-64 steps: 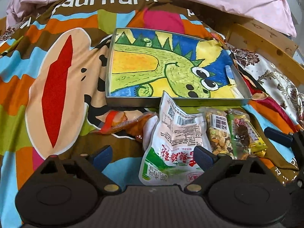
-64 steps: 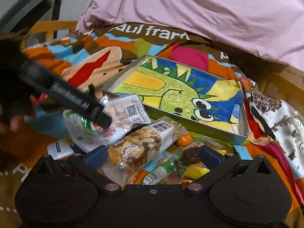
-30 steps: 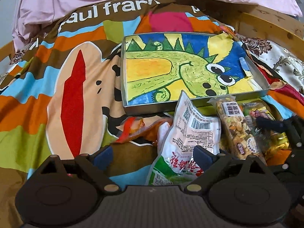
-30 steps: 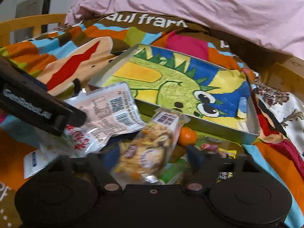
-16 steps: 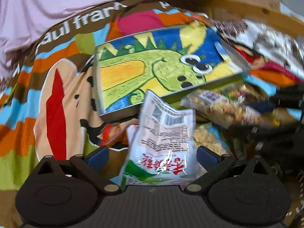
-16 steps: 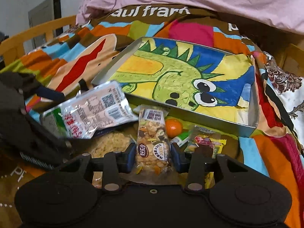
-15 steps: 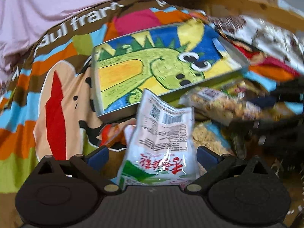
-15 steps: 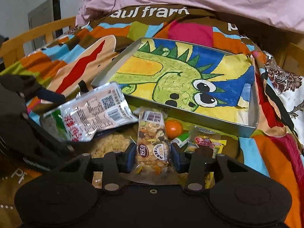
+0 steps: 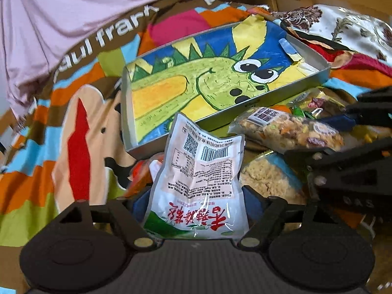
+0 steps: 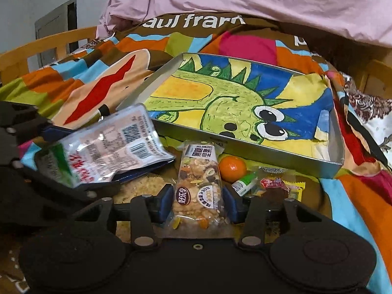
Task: Organize snacks
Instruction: 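Lift the white bag with the left gripper while the right lifts the nut bar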
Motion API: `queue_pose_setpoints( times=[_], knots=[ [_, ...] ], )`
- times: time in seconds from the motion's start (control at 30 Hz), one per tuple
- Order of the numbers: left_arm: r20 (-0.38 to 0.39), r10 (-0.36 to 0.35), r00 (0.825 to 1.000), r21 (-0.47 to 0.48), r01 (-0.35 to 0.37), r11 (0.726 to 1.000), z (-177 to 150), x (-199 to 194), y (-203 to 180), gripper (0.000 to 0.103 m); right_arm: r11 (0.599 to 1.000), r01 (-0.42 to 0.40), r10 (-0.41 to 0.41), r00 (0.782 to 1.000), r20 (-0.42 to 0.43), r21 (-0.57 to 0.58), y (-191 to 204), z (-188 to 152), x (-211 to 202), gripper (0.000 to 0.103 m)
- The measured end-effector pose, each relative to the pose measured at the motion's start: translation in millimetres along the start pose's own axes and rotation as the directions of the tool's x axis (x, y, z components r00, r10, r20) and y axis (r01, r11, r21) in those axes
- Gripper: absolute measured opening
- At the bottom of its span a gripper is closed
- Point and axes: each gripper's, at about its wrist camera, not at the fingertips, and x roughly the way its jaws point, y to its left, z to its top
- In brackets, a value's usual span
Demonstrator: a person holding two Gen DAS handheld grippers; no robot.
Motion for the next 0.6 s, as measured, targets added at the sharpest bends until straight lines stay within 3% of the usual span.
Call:
queue_pose_setpoints(
  times=[0.1, 0.17, 0.3, 0.6],
  knots=[
    [0.036, 0.006, 0.999, 0.0, -0.006, 1.0, -9, -7, 0, 0.079, 0.999, 0.019, -0.018, 1.0, 0.025, -0.026, 6, -2, 3, 0.048],
    [0.054, -0.001, 0.999, -0.014, 0.002, 1.0, -14, -11, 1, 0.078, 0.999, 0.032, -0.031, 0.999, 0.029, -0.037, 8, -2, 3, 0.04],
    [0.077, -0.033, 0.997, -0.08, 0.039, 0.996, -20, -16, 10, 0.076, 0.999, 0.027, -0.026, 0.999, 0.026, -0.041, 11, -1, -1, 0.039],
    [0.092, -0.109, 0.99, -0.272, 0.13, 0.954, -24, -13, 31, 0.075, 0.996, 0.059, -0.056, 0.997, 0.046, -0.067, 18, -4, 2, 0.038]
  ],
)
